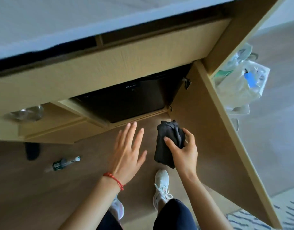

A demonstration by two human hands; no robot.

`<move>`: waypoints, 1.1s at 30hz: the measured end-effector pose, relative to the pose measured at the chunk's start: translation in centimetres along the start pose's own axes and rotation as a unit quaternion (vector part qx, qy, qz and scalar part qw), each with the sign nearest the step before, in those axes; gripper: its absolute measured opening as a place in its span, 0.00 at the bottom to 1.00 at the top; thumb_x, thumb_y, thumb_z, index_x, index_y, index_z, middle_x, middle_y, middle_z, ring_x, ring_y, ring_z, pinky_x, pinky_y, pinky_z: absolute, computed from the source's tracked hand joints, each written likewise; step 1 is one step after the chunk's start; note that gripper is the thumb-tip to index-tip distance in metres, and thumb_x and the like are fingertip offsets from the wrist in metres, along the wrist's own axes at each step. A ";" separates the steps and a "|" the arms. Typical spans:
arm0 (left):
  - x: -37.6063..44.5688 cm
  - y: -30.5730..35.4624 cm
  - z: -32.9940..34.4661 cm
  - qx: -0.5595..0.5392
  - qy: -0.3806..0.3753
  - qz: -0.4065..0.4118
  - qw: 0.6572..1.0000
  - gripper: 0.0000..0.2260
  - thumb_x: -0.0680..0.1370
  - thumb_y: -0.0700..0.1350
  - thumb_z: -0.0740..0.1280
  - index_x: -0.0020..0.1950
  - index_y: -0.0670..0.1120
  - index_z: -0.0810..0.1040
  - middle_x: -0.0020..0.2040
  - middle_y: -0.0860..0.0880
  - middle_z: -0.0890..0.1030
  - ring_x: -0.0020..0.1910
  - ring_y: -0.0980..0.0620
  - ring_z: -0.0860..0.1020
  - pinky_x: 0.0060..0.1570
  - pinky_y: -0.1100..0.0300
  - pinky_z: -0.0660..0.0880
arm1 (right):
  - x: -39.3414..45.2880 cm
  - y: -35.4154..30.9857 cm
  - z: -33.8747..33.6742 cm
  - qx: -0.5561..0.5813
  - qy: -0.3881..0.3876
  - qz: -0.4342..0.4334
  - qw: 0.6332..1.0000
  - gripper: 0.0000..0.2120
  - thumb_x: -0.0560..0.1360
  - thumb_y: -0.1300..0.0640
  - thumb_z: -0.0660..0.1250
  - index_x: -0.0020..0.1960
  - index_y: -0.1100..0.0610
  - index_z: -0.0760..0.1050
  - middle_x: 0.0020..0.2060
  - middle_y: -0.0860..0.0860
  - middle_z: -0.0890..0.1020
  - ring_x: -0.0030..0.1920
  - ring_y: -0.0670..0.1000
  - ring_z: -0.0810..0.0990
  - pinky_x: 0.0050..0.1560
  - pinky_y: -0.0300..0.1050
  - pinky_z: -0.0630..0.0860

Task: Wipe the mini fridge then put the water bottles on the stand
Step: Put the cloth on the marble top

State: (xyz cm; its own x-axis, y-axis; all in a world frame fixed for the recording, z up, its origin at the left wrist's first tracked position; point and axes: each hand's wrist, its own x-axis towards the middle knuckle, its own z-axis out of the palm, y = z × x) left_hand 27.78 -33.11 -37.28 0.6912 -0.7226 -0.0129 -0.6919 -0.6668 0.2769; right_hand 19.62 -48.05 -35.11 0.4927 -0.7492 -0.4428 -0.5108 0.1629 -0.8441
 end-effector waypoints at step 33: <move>5.9 0.1 -30.1 0.048 0.120 -0.118 0.985 0.27 0.79 0.58 0.44 0.69 0.42 0.63 0.70 0.37 0.67 0.69 0.38 0.65 0.65 0.41 0.65 | -4.4 -30.7 -3.8 -0.027 -0.112 -0.170 0.979 0.28 0.67 0.55 0.74 0.65 0.52 0.68 0.55 0.53 0.78 0.47 0.45 0.77 0.34 0.25 0.74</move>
State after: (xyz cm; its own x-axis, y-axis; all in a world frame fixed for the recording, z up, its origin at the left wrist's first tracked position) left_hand 38.11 -31.92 -8.38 0.8562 -0.4893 0.1656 -0.5151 -0.8332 0.2010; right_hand 30.47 -52.20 -6.13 0.7794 -0.5940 -0.1993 -0.3236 -0.1094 -0.9398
